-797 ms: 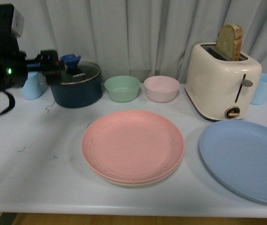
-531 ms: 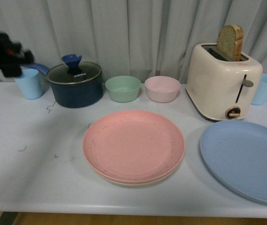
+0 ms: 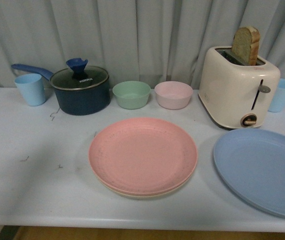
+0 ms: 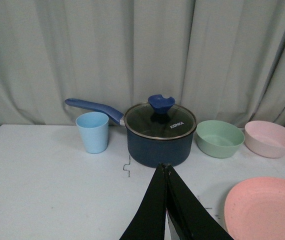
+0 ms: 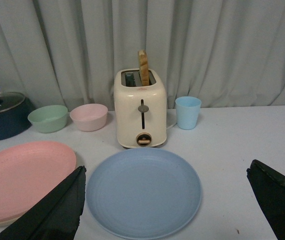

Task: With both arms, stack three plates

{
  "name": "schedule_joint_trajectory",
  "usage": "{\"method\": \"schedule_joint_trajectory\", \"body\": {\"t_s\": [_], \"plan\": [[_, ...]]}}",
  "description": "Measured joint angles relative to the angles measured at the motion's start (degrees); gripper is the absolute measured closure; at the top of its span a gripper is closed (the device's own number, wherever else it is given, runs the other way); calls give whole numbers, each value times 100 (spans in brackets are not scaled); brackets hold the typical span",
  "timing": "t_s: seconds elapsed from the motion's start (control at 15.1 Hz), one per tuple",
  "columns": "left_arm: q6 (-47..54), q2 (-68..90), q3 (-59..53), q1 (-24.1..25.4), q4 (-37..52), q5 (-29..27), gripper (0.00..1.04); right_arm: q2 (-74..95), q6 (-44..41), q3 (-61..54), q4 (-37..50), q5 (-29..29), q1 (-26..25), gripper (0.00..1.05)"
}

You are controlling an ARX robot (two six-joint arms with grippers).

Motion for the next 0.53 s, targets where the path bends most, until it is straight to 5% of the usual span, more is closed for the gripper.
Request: {"method": "schedule_joint_trajectory", "body": {"t_s": [0.53], "plan": [[4, -2389, -1224, -11, -1342, 9, 103, 0, 0, 0, 0, 0, 0, 6]]}}
